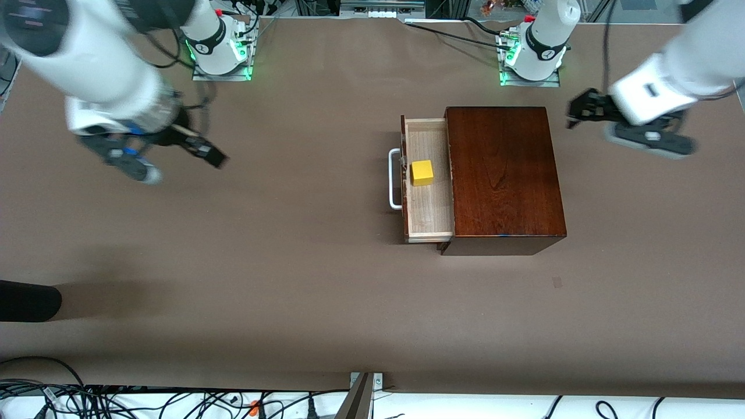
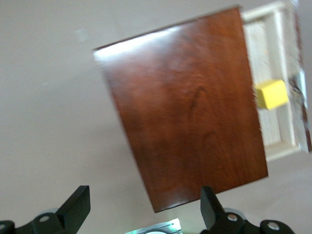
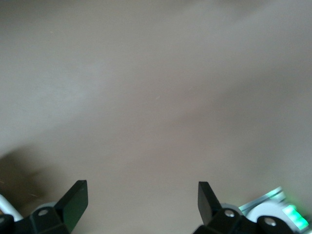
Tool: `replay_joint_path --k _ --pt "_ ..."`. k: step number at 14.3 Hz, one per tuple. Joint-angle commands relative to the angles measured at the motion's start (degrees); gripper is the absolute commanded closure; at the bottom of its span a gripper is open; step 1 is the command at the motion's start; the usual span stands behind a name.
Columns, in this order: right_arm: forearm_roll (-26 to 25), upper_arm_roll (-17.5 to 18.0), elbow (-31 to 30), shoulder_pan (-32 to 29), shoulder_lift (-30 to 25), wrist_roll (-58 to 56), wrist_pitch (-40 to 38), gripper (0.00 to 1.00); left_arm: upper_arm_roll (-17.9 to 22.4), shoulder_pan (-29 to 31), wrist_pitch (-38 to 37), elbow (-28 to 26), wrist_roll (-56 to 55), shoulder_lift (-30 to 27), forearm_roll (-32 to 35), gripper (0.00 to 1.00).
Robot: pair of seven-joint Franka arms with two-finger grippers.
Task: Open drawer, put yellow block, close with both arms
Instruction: 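Withdraw the right gripper while the left gripper reaches the drawer front, then push the drawer front into the box with the left gripper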
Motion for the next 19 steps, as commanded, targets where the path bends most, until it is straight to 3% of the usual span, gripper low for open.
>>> replay_joint_path --k 1,5,6,12,16,19 --pt "-1.2 1.4 -8.0 -8.8 -6.7 -17.3 1.5 0.0 -1.8 -2.8 -1.2 4.3 7.4 6.1 -1.4 0.0" --pt "-5.1 10.5 -8.7 -24.4 -8.0 -36.5 2.8 0.0 -4.6 -10.1 1.4 7.6 13.5 11.8 -1.6 0.0" --pt "-5.1 11.4 -8.7 -26.7 -8.1 -39.9 3.0 0.0 -5.5 -12.2 4.3 7.2 14.4 12.5 -1.4 0.0" --pt "-6.1 11.1 -8.6 -27.4 -8.5 -43.2 3.8 0.0 -5.9 -23.9 23.8 6.7 29.8 21.0 0.3 0.0" --pt "-5.4 11.0 -8.6 -27.4 -8.4 -43.0 3.5 0.0 -6.2 -25.6 34.5 6.2 41.3 28.5 2.8 0.0" --pt "-4.4 11.0 -8.7 -27.4 -8.4 -42.9 3.4 0.0 -6.2 -26.8 39.0 4.8 41.9 31.8 5.3 0.0"
